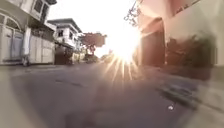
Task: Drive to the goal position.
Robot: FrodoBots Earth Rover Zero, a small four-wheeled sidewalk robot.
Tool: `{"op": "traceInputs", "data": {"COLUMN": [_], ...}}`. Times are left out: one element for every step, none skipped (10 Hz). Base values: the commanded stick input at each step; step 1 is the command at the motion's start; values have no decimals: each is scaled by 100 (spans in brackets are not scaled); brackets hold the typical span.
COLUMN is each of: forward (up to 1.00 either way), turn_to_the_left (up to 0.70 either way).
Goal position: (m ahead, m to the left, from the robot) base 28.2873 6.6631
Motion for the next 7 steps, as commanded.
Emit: {"op": "traceInputs", "data": {"forward": [100,100,100,100,100,100,100], "turn_to_the_left": [0,0,0,0,0,0,0]}}
